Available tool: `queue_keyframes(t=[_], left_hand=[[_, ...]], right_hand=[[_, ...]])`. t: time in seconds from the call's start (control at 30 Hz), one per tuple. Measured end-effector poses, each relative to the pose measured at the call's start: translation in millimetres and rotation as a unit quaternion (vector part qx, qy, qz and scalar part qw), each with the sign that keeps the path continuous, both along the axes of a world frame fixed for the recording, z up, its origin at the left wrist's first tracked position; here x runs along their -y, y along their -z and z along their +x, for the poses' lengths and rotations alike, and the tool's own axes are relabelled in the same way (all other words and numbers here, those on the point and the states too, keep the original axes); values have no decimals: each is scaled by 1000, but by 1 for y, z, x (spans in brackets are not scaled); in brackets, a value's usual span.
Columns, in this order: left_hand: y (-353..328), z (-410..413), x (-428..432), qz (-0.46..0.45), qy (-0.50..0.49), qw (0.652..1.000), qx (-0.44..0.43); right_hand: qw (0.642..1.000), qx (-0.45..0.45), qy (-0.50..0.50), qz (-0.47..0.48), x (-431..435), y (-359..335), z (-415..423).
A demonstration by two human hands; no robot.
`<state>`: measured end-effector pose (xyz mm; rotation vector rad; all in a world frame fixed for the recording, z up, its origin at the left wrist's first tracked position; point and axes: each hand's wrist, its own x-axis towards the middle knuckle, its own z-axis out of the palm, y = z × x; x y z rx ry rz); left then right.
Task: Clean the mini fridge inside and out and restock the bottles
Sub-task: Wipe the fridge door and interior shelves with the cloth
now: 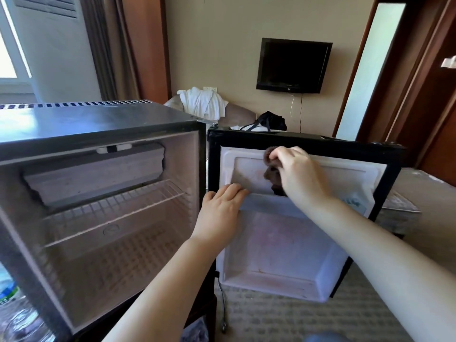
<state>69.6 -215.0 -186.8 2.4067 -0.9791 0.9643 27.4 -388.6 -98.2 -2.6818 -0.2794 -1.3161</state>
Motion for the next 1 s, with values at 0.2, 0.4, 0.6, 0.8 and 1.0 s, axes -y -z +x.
queue_keyframes(t=[0.2,0.4,0.6,0.8,1.0], left_hand=[[1,-3,-1,20,21,1000,3],[2,-5,1,21,15,999,20],[2,-7,0,32,-9,999,6],[-2,-9,9,36,-14,999,-29],[-18,-13,2,40,29,996,-75]], right_hand=[[998,11,-56,19,-37,-2,34],[996,-31,-72,-39,-71,-2,60],[999,0,-37,-36,-14,0,23],[993,-76,90,20,40,33,1],[996,-18,34,82,37,32,-5]])
